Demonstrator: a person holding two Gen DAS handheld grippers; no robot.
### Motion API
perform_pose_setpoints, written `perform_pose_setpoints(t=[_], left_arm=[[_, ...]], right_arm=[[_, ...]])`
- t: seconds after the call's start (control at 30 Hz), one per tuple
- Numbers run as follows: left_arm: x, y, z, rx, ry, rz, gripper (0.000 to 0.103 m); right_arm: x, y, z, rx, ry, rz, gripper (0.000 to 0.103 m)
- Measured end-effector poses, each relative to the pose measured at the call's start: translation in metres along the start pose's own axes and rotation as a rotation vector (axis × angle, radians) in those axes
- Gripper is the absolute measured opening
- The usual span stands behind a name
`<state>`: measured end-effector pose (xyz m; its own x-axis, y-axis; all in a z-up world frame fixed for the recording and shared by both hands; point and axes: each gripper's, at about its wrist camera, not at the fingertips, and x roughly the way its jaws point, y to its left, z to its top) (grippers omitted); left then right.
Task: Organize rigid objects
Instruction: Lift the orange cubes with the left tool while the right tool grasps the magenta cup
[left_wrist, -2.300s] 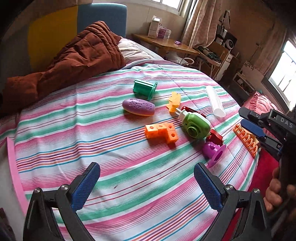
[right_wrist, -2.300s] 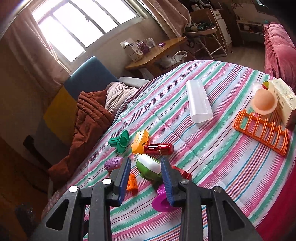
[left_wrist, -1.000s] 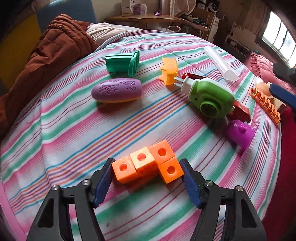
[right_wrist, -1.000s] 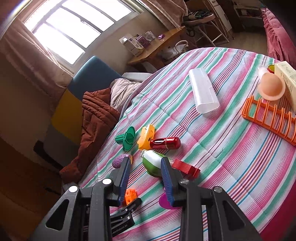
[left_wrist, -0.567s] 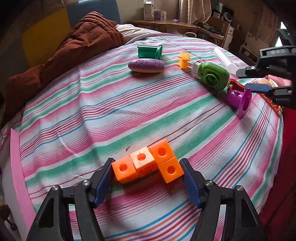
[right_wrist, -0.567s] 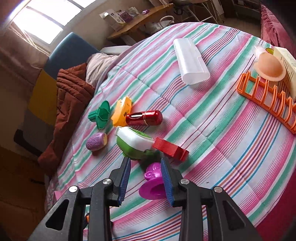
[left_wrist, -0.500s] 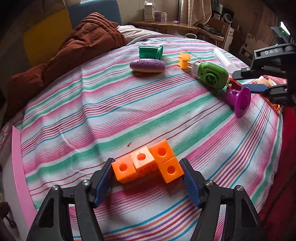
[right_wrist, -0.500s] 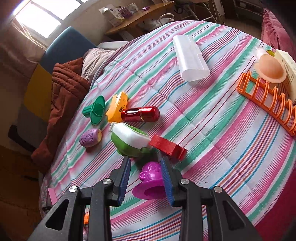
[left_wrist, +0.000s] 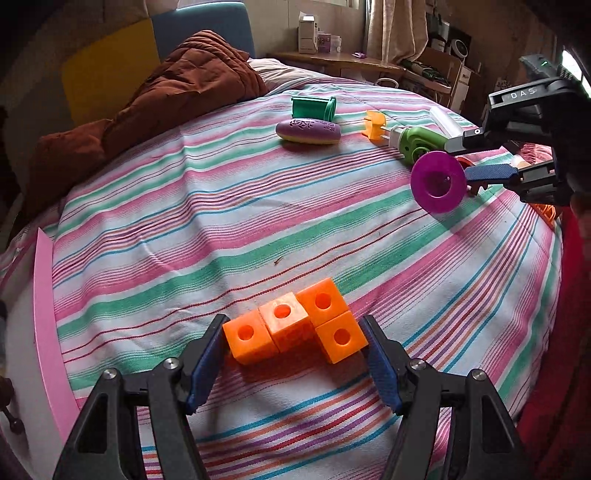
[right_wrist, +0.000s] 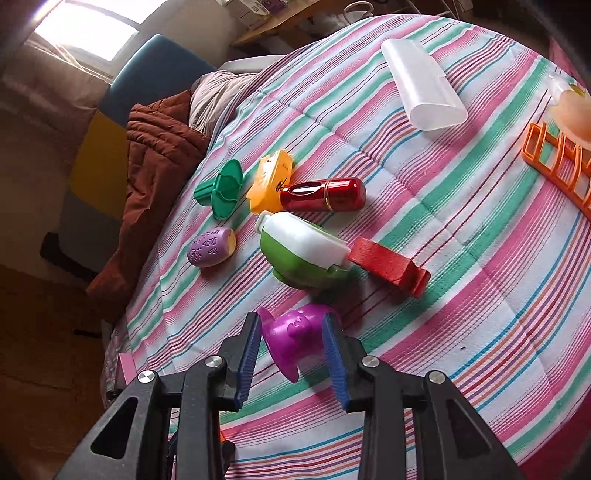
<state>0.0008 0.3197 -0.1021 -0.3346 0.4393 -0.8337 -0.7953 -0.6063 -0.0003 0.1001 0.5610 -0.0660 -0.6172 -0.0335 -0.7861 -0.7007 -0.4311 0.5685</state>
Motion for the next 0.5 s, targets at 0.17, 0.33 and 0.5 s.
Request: perform_pose_setpoints(t=[0.17,0.33,0.5], left_arm=[[-0.001,0.001,-0.002,-0.006,-0.013,-0.001,0.071],[0.000,0.001,-0.001,-0.011,-0.013,-0.004,0.071],[-0.001,0.000,-0.003,-0.009,-0.019,-0.004,0.071]], right_arm=[[-0.001,0.000,0.002,-0.005,-0.016,-0.013,0.035],[0.011,0.015,0.000,-0.084,0.021,-0.051,0.043],[0.027,0.026,-0.005,-0.178,0.074,-0.100,0.043]])
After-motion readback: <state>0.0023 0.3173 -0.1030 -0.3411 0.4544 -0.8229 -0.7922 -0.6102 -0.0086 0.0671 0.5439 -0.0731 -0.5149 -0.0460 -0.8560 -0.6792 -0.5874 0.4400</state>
